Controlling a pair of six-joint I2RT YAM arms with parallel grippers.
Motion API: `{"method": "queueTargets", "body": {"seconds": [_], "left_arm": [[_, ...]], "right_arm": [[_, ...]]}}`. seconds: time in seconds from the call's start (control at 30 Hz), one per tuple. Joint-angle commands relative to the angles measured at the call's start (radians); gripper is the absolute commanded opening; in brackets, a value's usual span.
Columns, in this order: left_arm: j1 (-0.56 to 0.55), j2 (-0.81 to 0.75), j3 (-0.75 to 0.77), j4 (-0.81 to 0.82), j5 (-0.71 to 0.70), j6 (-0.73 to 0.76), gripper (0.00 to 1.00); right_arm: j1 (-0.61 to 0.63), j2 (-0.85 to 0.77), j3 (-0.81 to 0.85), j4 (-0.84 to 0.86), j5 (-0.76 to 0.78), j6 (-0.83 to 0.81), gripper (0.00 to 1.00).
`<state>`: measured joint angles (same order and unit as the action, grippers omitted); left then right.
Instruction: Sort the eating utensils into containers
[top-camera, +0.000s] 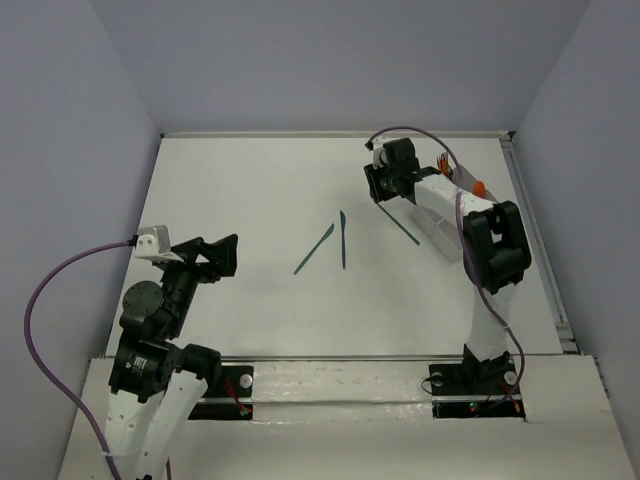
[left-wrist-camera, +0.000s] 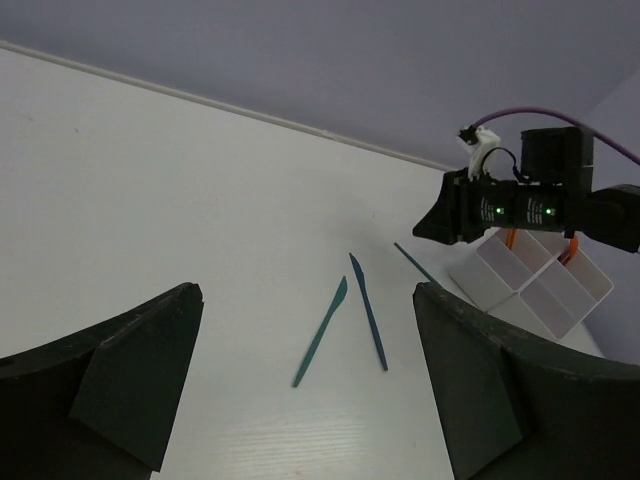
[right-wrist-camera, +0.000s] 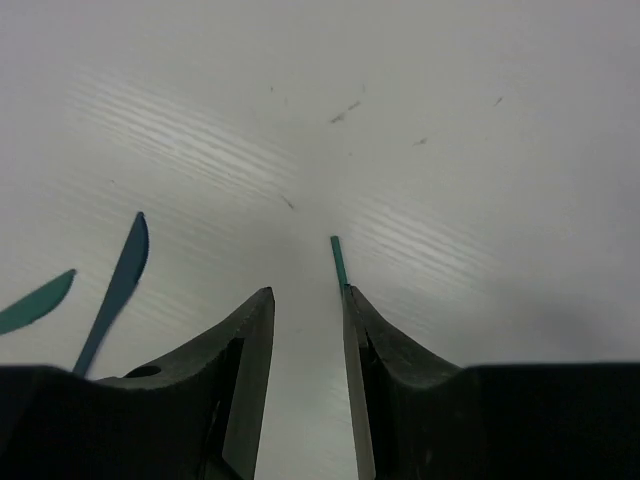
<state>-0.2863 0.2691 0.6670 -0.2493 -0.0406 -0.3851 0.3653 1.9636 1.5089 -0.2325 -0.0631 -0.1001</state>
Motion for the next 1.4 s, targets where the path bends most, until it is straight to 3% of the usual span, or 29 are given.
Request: {"method": "queueTargets", "body": {"seconds": [0.0,0.33,0.6,1.13,1.37], "left_arm": [[-0.004,0.005,-0.009,0.062,0.010,0.015,0.99],[-0.004,0.012,-0.009,0.065,0.015,0.017,0.99],[-0.004,0.012,-0.009,0.065,0.015,0.017,0.99],[-0.004,0.005,-0.009,0.065,0.013,0.017,0.99],[-0.004,0.002,-0.009,0.062,0.013,0.017,0.99]], "right_arm": [[-0.008,0.064,0.132,-0.191,-0.017,0.003,0.42],[-0.008,0.173,0.209,-0.249,0.037,0.016,0.44],[-0.008,0.239,0.244,-0.292,0.103,0.037,0.37],[-0.029,0.280,0.273,-0.379,0.071,0.065,0.35],[-0.029,0.284,0.280,-0.404,-0.032,0.076,0.09]]}}
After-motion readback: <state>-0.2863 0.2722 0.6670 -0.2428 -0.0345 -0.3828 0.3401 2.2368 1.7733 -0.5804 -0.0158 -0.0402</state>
